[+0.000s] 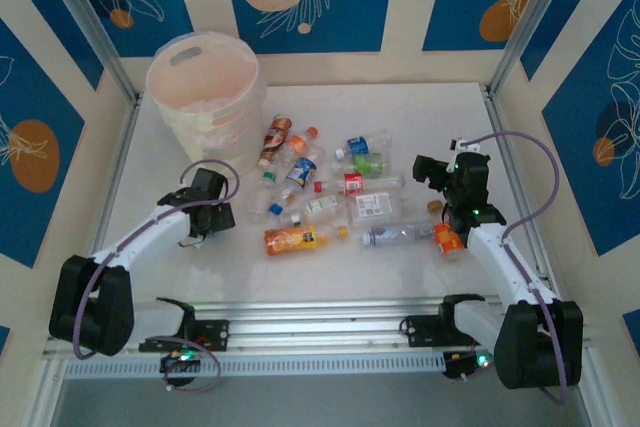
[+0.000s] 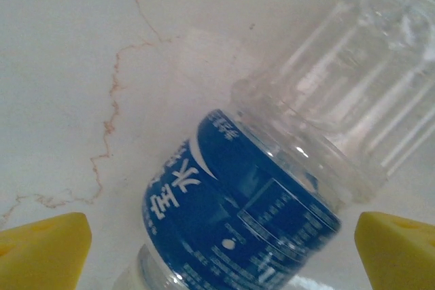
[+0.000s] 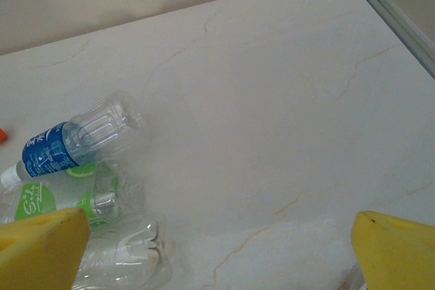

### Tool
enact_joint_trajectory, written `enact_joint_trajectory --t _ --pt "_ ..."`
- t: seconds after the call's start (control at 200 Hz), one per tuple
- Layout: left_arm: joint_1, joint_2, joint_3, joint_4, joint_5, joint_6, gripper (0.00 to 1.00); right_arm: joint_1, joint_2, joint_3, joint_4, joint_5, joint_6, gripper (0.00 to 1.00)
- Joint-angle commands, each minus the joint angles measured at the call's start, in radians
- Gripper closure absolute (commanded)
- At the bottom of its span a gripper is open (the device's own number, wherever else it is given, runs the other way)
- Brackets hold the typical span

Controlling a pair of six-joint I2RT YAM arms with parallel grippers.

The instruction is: Put the plastic bottles in the bin

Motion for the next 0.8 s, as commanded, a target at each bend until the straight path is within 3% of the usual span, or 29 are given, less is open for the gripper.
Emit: enact_joint_trajectory --t 0.0,0.295,0.795 --pt "0.026 0.008 -0.024 0.025 -0.023 -0.058 0.01 0.011 -0.018 0.011 0.002 0.01 -0.019 0.01" --pt "0.058 0.026 -0.058 0.086 0.003 -0.092 0.15 0.017 -0.02 0.018 -0.006 0.012 -0.029 0.01" --pt "0.097 0.137 -0.055 0.201 0.059 -0.088 0.1 0.03 -0.031 0.025 -0.02 0.021 -0.045 0.01"
